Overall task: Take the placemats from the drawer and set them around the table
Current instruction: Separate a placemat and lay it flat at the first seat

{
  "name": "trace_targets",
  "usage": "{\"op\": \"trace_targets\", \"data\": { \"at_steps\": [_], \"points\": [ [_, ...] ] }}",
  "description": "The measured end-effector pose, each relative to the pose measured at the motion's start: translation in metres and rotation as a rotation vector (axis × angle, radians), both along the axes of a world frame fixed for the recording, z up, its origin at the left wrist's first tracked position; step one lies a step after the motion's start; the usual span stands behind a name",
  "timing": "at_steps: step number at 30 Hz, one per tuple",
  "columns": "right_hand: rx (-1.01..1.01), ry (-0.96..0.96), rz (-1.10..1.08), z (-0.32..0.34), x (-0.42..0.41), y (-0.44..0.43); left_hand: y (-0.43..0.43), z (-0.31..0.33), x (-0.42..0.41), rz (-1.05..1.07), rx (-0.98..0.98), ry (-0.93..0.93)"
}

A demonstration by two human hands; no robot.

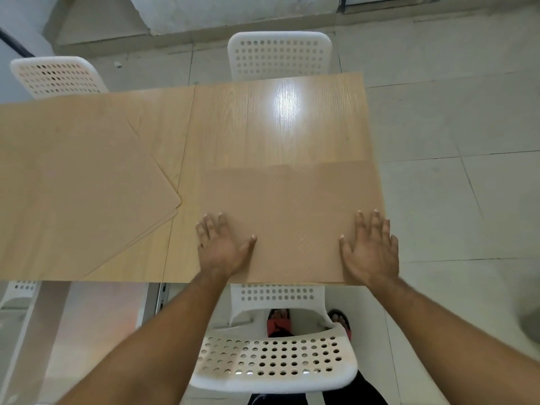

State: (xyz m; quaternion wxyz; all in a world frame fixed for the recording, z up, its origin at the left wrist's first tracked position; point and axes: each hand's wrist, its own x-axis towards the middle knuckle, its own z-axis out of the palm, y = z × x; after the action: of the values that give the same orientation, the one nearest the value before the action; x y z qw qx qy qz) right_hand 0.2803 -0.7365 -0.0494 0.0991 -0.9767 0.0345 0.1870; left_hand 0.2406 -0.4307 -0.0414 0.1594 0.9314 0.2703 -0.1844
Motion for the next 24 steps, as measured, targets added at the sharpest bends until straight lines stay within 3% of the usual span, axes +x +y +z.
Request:
{"op": "trace_targets", "data": {
  "at_steps": [24],
  "points": [
    [-0.034, -0.027, -0.008, -0.0082, -0.0076, 0.0010, 0.0038, -0.0013, -0.0056, -0.097, -0.025, 0.040]
  ]
}}
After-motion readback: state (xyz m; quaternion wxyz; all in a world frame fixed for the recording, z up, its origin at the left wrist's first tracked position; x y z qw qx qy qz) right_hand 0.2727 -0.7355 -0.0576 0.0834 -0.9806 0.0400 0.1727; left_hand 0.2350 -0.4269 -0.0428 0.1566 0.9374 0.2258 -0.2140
